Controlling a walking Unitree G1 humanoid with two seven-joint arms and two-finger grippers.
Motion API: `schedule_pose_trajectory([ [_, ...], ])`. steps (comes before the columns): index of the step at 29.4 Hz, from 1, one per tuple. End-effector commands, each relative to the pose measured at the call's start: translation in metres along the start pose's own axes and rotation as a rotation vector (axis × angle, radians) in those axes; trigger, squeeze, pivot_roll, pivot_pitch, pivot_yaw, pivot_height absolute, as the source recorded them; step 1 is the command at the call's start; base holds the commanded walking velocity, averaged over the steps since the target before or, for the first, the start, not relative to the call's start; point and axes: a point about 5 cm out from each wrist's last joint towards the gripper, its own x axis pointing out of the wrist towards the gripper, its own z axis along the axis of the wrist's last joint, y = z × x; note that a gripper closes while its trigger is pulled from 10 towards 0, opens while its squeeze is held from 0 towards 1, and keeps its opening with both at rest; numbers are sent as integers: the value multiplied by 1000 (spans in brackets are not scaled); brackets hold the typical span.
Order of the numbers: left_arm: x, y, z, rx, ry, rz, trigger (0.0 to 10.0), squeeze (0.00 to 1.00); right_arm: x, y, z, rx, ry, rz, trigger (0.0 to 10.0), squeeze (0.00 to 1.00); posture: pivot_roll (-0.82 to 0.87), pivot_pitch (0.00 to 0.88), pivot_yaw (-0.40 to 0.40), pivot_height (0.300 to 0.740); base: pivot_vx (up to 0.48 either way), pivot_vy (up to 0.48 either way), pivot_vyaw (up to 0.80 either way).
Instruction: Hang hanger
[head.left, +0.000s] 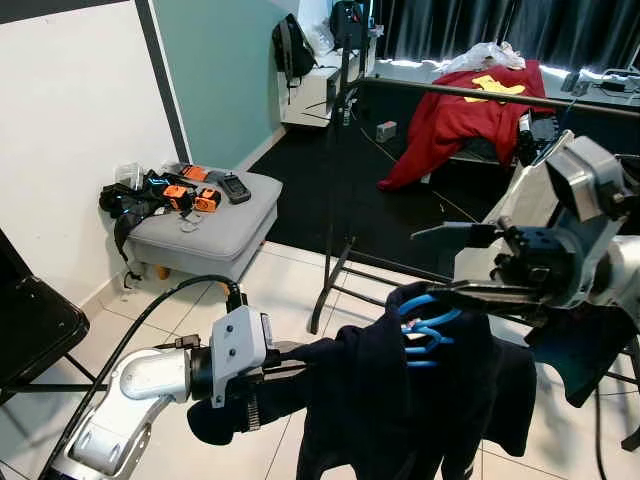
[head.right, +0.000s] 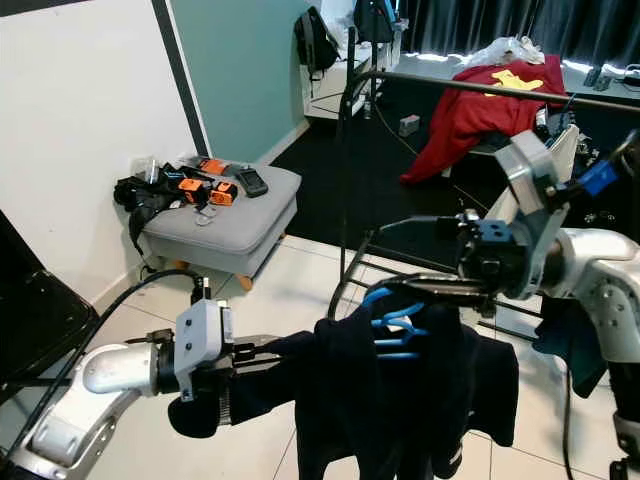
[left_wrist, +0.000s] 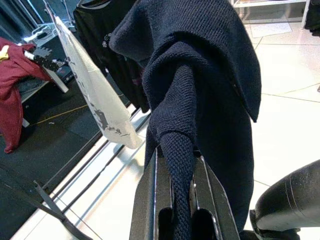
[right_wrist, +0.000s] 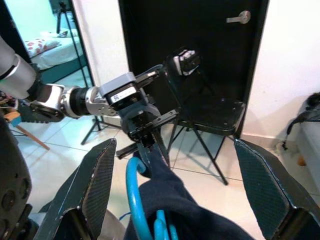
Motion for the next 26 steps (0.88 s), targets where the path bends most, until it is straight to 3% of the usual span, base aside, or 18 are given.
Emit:
schedule_pose_trajectory([
  [1,4,1,9,30,-45,-4,10000,0,6,2,2,-14,2,37,10000,0,-89,8,14,740,0,0,0],
  [8,4,1,11,30,-51,-5,10000,0,6,2,3,2,-6,46,10000,0,-87,9,13,740,0,0,0],
  [15,4,2,13,34,-56,-9,10000,0,10,8,-20,50,133,40,10000,0,-90,15,14,740,0,0,0],
  [16,4,2,13,34,-58,-10,10000,0,10,8,-23,59,144,36,2235,0,-89,18,12,740,0,0,0],
  [17,4,1,13,34,-60,-11,10000,0,10,7,-24,64,142,36,0,0,-89,18,12,740,0,0,0],
  [26,5,1,15,33,-69,-14,10000,0,10,5,-21,65,121,30,0,0,-89,19,9,740,0,0,0],
])
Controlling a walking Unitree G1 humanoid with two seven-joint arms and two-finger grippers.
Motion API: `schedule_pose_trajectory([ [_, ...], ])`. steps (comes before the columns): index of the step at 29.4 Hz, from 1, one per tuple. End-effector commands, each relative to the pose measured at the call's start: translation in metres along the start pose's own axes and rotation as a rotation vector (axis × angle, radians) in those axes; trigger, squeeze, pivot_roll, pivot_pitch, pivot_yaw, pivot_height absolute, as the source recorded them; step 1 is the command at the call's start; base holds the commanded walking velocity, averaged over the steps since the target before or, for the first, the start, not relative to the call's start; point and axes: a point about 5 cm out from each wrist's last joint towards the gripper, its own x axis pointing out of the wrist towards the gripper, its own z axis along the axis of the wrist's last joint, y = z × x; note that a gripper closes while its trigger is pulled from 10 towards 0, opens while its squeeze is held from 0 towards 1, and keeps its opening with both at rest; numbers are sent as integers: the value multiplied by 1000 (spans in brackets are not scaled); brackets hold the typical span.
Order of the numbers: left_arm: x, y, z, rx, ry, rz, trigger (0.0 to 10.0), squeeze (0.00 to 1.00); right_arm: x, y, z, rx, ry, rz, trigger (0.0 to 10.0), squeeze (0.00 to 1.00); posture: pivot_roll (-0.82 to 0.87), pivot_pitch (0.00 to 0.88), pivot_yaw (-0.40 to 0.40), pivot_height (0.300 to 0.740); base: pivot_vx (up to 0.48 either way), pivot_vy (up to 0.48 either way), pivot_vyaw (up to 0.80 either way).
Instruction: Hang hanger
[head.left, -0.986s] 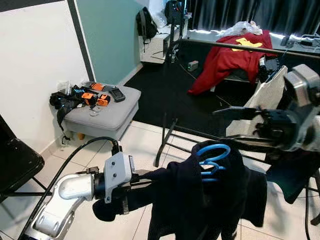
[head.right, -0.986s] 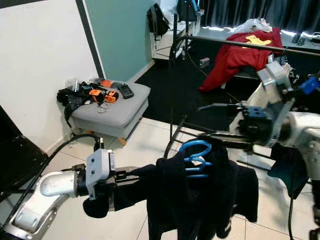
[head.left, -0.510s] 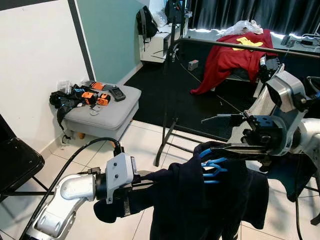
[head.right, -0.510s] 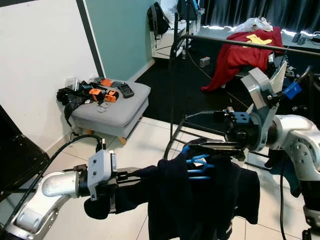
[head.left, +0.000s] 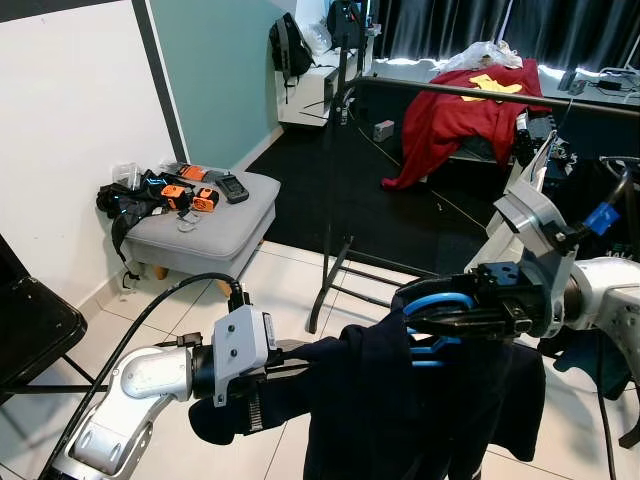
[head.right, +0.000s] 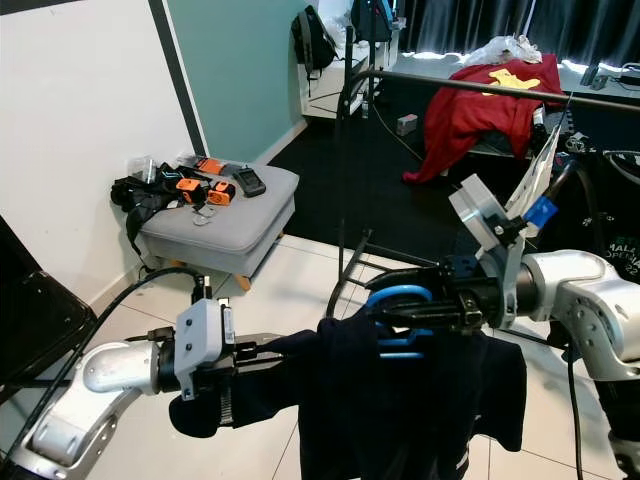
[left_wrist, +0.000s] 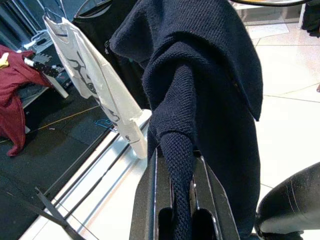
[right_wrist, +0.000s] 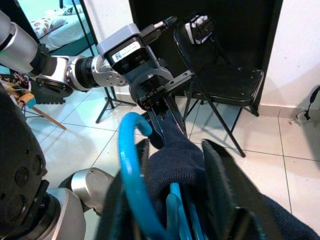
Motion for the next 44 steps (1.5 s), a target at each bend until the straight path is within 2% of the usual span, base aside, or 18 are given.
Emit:
schedule_pose_trajectory([
  [1,4,1,10,15,-55,-9,10000,0,1,-1,4,-12,-7,-4,0,0,-90,17,11,740,0,0,0],
  [9,3,2,10,12,-65,-15,10000,0,2,-2,10,-27,-48,-15,0,0,-92,16,14,740,0,0,0],
  [16,1,7,13,24,-81,6,10000,0,-5,-5,21,-59,-80,-37,0,0,-92,13,13,740,0,0,0],
  [17,1,9,14,-21,-102,11,10000,1000,-9,-7,25,-70,-88,-51,0,0,-94,12,13,740,0,0,0],
  [20,0,14,19,-45,-138,49,10000,1000,-16,-9,33,-95,-96,-72,0,0,-93,11,10,740,0,0,0],
  [28,-9,18,22,-68,-144,53,10000,1000,-18,-10,34,-105,-90,-85,0,0,-94,12,12,740,0,0,0],
  [30,-24,20,22,-107,-121,32,10000,1000,-21,-10,36,-110,-90,-96,0,0,-92,13,11,740,0,0,0],
  [32,-24,20,22,-107,-121,32,10000,1000,-21,-10,36,-110,-90,-96,0,0,-92,13,11,740,0,0,0],
  [33,-37,25,23,-122,-113,49,10000,1000,-27,-9,40,-127,-97,-111,0,0,-89,13,16,740,0,0,0],
  [35,-37,25,23,-122,-113,49,10000,1000,-27,-9,40,-127,-97,-111,0,0,-89,13,16,740,0,0,0],
  [37,-54,32,24,-131,-108,104,10000,1000,-39,-10,51,-170,-106,-159,0,0,-91,15,16,740,0,0,0],
  [38,-57,34,23,-131,-109,127,10000,1000,-44,-10,55,-184,-108,-179,0,0,-91,15,16,740,0,0,0],
  [44,-57,34,18,-127,-98,161,10000,1000,-54,-10,66,-225,-130,-220,0,0,-92,11,21,740,0,0,0],
])
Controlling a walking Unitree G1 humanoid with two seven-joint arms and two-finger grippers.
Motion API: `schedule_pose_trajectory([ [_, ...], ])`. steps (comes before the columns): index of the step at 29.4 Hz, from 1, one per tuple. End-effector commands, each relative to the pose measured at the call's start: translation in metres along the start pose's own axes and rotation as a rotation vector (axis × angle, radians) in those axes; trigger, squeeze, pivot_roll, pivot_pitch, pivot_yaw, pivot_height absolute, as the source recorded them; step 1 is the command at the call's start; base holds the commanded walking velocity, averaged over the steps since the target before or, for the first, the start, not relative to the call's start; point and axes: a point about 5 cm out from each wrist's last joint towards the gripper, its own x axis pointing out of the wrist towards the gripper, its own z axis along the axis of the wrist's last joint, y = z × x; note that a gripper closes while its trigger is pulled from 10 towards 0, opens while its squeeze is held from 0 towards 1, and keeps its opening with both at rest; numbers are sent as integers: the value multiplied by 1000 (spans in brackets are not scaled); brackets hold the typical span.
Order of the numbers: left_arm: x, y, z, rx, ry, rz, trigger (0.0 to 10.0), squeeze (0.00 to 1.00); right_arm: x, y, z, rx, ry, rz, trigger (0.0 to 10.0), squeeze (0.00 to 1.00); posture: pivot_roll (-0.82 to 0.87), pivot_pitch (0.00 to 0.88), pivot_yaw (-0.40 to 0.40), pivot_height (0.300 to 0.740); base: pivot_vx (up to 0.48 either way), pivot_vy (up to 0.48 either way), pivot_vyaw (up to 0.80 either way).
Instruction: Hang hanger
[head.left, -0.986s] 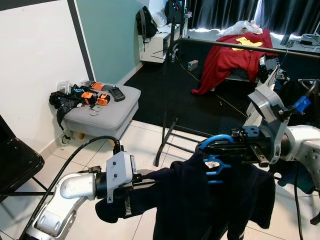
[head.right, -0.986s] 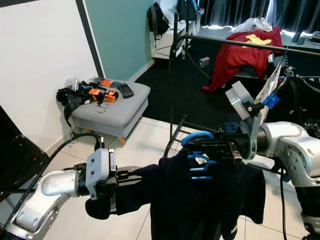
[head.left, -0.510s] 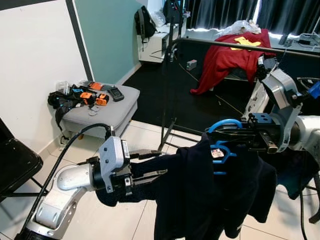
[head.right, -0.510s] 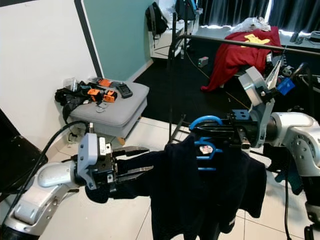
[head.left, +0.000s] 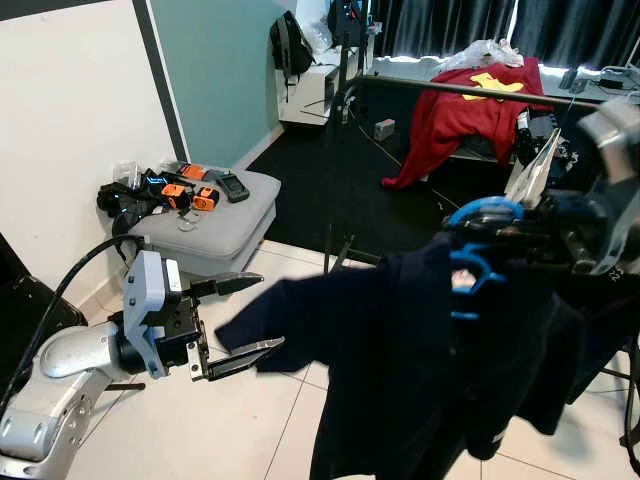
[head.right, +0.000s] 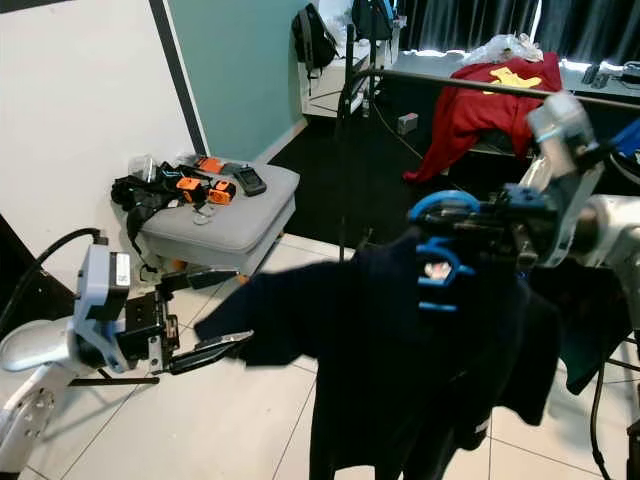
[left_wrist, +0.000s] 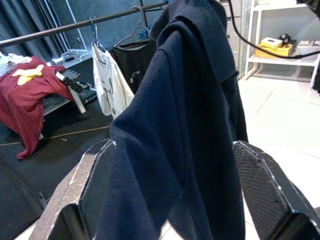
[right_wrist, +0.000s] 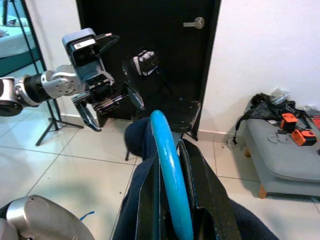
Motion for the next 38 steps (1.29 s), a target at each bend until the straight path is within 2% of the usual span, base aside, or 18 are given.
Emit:
schedule_pose_trajectory([
  [1,-3,1,-5,-6,19,19,10000,1000,-5,0,13,-56,-25,-15,0,0,-92,11,21,740,0,0,0],
  [4,2,-1,-11,-8,20,37,10000,1000,-8,1,23,-86,-60,-19,0,0,-93,9,24,740,0,0,0],
  [5,5,-2,-13,-12,13,50,10000,235,-9,2,28,-95,-81,-10,0,0,-95,8,24,740,0,0,0],
  [6,5,-2,-13,-12,13,50,10000,235,-9,2,28,-95,-81,-10,0,0,-95,8,24,740,0,0,0],
  [7,8,-1,-15,-11,9,63,10000,0,-8,5,31,-98,-90,8,0,0,-99,5,26,740,0,0,0],
  [10,11,0,-16,-8,5,77,10000,0,-7,7,32,-99,-95,28,0,0,-99,5,26,740,0,0,0],
  [14,13,10,-9,20,-28,122,10000,0,-5,10,29,-88,-77,52,0,0,-104,1,26,740,0,0,0],
  [15,11,18,-4,51,-32,143,10000,0,-2,15,27,-77,-77,89,0,0,-104,0,35,740,0,0,0],
  [26,8,28,6,88,-58,190,10000,0,1,19,22,-62,-74,116,0,0,-100,0,34,740,0,0,0],
  [28,7,29,7,87,-57,180,10000,0,2,19,22,-60,-76,118,0,0,-98,0,35,740,0,0,0],
  [30,4,19,3,39,-27,93,10000,0,2,19,23,-61,-82,119,0,0,-97,2,35,740,0,0,0],
  [31,4,19,3,39,-27,93,10000,0,2,19,23,-61,-82,119,0,0,-97,2,35,740,0,0,0],
  [32,2,13,0,6,-2,42,9490,0,2,19,24,-63,-84,118,0,0,-97,4,35,740,0,0,0],
  [36,-2,4,-6,-44,42,-40,9804,0,2,20,25,-66,-88,118,0,0,-96,3,35,740,0,0,0],
  [38,-2,4,-6,-44,42,-40,9804,0,2,20,25,-66,-88,118,0,0,-96,3,35,740,0,0,0],
])
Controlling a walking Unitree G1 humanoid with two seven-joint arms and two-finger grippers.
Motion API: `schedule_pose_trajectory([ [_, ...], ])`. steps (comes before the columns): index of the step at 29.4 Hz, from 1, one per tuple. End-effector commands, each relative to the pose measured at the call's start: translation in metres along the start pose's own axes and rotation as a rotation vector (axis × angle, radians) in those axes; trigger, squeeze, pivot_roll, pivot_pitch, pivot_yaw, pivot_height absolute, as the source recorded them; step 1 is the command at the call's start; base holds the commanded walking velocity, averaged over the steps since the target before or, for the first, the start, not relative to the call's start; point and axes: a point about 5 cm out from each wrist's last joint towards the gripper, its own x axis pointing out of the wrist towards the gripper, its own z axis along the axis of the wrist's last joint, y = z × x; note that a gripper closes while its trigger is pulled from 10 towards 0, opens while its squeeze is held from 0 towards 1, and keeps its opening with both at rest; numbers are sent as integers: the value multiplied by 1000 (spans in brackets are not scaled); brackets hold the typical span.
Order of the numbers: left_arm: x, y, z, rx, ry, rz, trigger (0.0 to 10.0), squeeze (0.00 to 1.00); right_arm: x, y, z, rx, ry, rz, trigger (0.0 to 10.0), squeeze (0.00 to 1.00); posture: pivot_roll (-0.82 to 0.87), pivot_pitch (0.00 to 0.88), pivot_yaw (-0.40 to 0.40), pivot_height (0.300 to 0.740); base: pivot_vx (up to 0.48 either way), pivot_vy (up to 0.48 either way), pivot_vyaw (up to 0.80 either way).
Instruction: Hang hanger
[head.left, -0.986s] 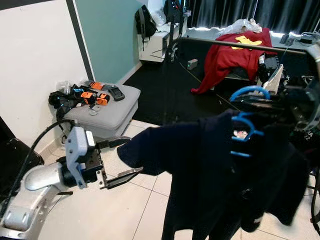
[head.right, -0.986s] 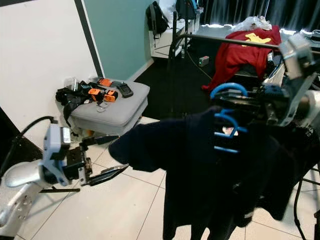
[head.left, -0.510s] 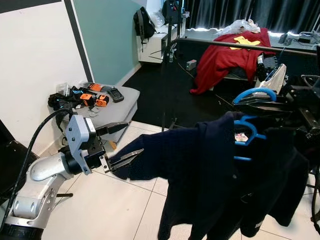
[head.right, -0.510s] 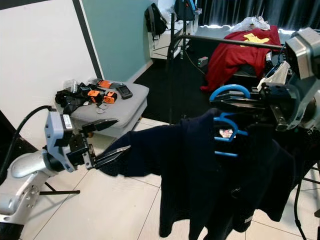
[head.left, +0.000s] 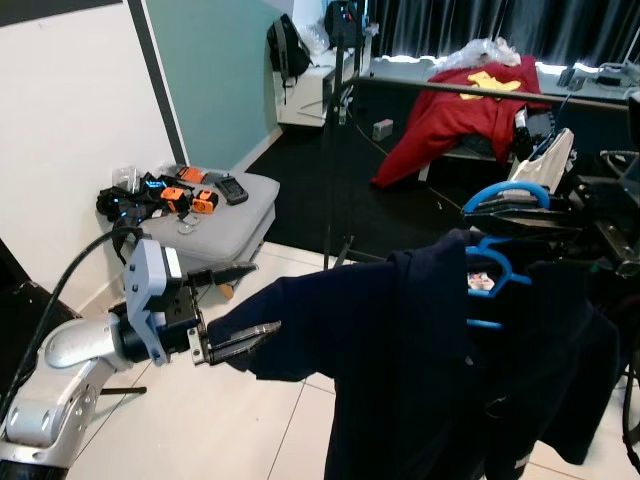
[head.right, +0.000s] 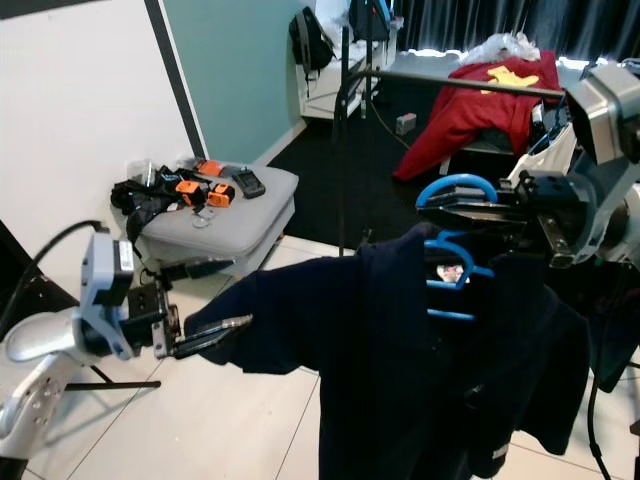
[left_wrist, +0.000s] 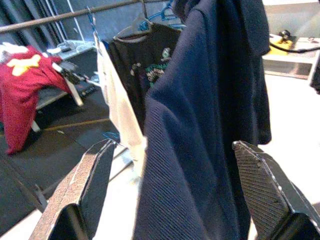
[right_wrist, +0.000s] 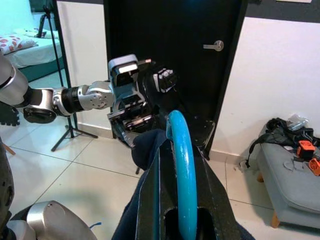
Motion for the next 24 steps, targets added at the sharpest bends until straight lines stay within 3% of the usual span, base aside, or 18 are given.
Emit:
schedule_pose_trajectory([
  [1,-1,-4,-1,-13,28,-43,10000,0,3,4,9,-38,-27,28,0,0,-96,4,37,740,0,0,0],
  [4,-1,-5,-3,-18,33,-50,10000,0,4,5,10,-40,-30,31,0,0,-96,5,38,740,0,0,0],
  [5,1,-4,-5,-19,34,-43,0,0,5,6,11,-44,-32,33,0,0,-99,5,38,740,0,0,0],
  [17,4,1,-10,2,39,9,0,0,7,8,16,-61,-43,42,0,0,-105,3,40,740,0,0,0],
  [22,-4,10,-8,41,72,54,0,0,5,7,17,-65,-49,26,0,0,-102,2,41,740,0,0,0],
  [24,-16,22,-3,88,102,108,0,0,4,6,17,-69,-54,9,0,0,-100,3,42,740,0,0,0],
])
